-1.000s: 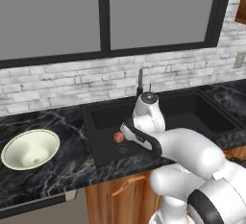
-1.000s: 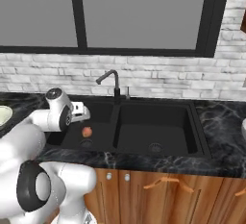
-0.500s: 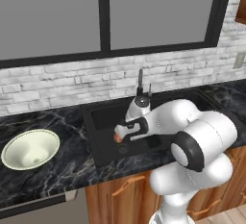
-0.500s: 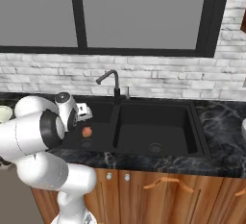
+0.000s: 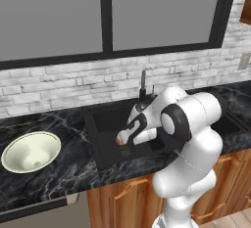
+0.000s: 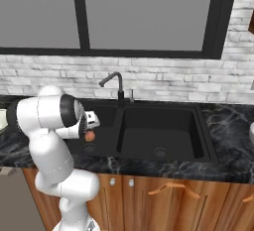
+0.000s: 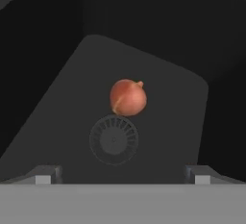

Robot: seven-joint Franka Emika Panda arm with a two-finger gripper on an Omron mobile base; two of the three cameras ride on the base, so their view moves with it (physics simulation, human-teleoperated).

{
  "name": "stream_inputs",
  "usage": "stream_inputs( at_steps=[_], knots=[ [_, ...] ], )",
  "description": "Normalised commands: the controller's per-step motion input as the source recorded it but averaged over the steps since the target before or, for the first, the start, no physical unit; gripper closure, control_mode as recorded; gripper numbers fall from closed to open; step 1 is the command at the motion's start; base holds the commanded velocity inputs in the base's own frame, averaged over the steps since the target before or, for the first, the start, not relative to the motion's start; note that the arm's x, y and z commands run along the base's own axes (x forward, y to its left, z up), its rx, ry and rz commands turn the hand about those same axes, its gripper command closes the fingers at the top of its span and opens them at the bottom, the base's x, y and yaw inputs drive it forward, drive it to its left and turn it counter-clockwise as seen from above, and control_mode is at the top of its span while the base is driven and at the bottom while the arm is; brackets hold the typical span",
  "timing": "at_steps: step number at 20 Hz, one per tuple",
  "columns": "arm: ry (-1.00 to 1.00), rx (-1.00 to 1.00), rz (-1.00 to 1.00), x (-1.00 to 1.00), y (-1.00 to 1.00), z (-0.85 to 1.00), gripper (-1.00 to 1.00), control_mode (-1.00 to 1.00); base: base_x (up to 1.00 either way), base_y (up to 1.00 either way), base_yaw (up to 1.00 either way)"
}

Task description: Pick the limes from the cabinet and place them in one bowl. Pick the onion from the sink and place it in the other bowl.

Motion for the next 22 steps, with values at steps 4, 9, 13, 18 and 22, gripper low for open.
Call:
stream_inputs(
  at_steps=[4, 9, 13, 18, 22],
  knots=[
    [0.06, -0.03, 0.00, 0.31, 0.18, -0.19, -1.00, -1.00, 0.00, 0.00, 0.00],
    [0.07, -0.04, 0.00, 0.33, 0.18, -0.35, -1.00, -1.00, 0.00, 0.00, 0.00],
    [0.08, -0.04, -0.01, 0.46, 0.16, -0.39, -1.00, -1.00, 0.00, 0.00, 0.00],
    [0.11, -0.02, -0.02, 0.64, 0.10, -0.33, -1.00, -1.00, 0.00, 0.00, 0.00],
    [0.16, 0.00, -0.03, 0.49, 0.01, -0.37, -1.00, -1.00, 0.00, 0.00, 0.00]
  ],
)
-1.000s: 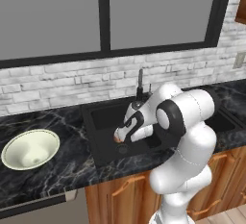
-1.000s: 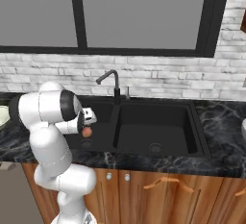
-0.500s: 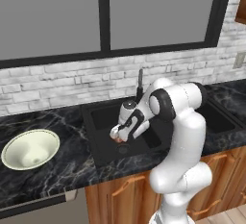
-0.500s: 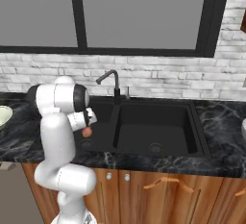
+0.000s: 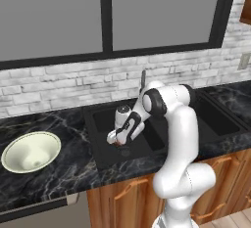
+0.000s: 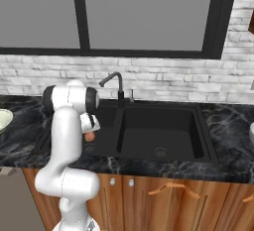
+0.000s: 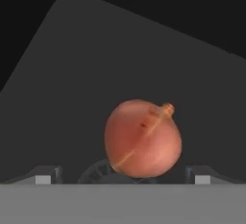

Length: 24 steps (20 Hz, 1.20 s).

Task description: Pick the limes from the cabinet and place them in one bowl. Pick the onion from the sink and place it in the other bowl.

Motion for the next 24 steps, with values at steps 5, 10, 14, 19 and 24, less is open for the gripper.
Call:
stream_inputs(
  at_steps=[5, 10, 14, 19, 24],
  knots=[
    [0.06, 0.00, 0.00, 0.50, -0.08, -0.23, -1.00, -1.00, 0.00, 0.00, 0.00],
    [0.00, 0.00, 0.00, 0.45, -0.12, -0.27, -1.00, -1.00, 0.00, 0.00, 0.00],
    [0.05, 0.00, 0.00, 0.00, 0.00, -0.26, 1.00, -1.00, 0.00, 0.00, 0.00],
    [0.01, 0.00, -0.02, -0.03, 0.02, -0.01, 1.00, -1.00, 0.00, 0.00, 0.00],
    [0.00, 0.01, -0.08, -0.33, 0.00, 0.40, 1.00, -1.00, 0.00, 0.00, 0.00]
  ],
)
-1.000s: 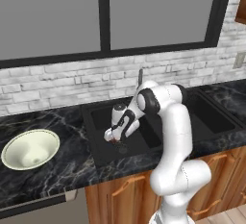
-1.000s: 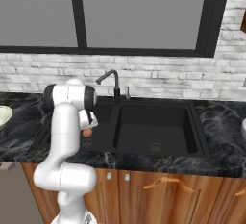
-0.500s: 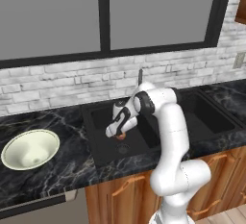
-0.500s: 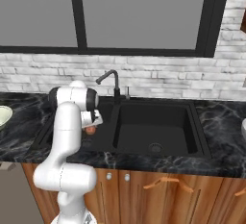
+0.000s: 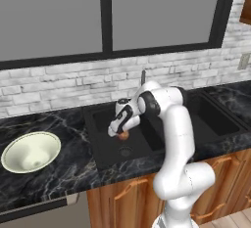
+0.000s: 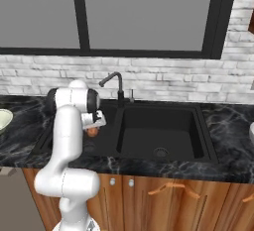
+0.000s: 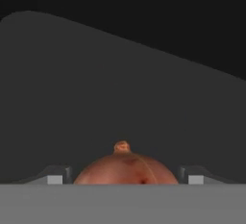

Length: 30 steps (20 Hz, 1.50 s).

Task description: Pick the limes from the cabinet and place them in one bowl. Pick the onion from the sink and place it in the other bowl.

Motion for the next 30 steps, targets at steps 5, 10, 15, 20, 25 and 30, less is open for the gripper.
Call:
stream_inputs(
  at_steps=[5, 10, 15, 20, 25, 30],
  knots=[
    [-0.01, 0.05, -0.12, -0.49, 0.00, 0.48, 1.00, -1.00, 0.00, 0.00, 0.00],
    [-0.01, 0.00, -0.09, -0.33, -0.01, 0.76, 1.00, -1.00, 0.00, 0.00, 0.00],
    [0.00, 0.01, -0.10, -0.27, 0.08, 0.90, 1.00, -1.00, 0.00, 0.00, 0.00],
    [0.05, 0.02, -0.02, -0.36, 0.13, 0.98, 1.00, -1.00, 0.00, 0.00, 0.00],
    [0.03, 0.04, 0.00, -0.46, 0.15, 0.90, 1.00, -1.00, 0.00, 0.00, 0.00],
    [0.00, 0.11, 0.03, -0.34, 0.37, 0.62, 1.00, -1.00, 0.00, 0.00, 0.00]
  ],
)
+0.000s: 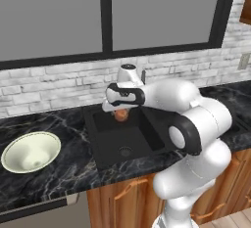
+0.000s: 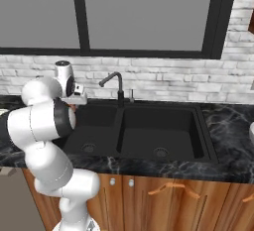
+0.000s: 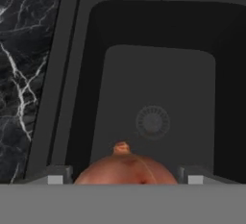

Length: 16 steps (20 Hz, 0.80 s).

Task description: Pick the limes from the cabinet and place them in one bowl. Pick the onion from the sink and place it in the other bowl.

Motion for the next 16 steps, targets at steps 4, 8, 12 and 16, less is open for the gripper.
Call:
stream_inputs(
  at_steps=[4, 8, 12, 16],
  knots=[
    [0.00, 0.00, 0.09, -0.37, 0.55, 0.79, 1.00, -1.00, 0.00, 0.00, 0.00],
    [0.00, 0.01, 0.06, -0.37, 0.72, 0.36, 1.00, -1.00, 0.00, 0.00, 0.00],
    [0.00, 0.00, 0.12, -0.45, 0.88, 0.17, 1.00, -1.00, 0.00, 0.00, 0.00],
    [0.00, 0.00, 0.11, -0.39, 0.79, 0.40, 1.00, -1.00, 0.00, 0.00, 0.00]
  ],
)
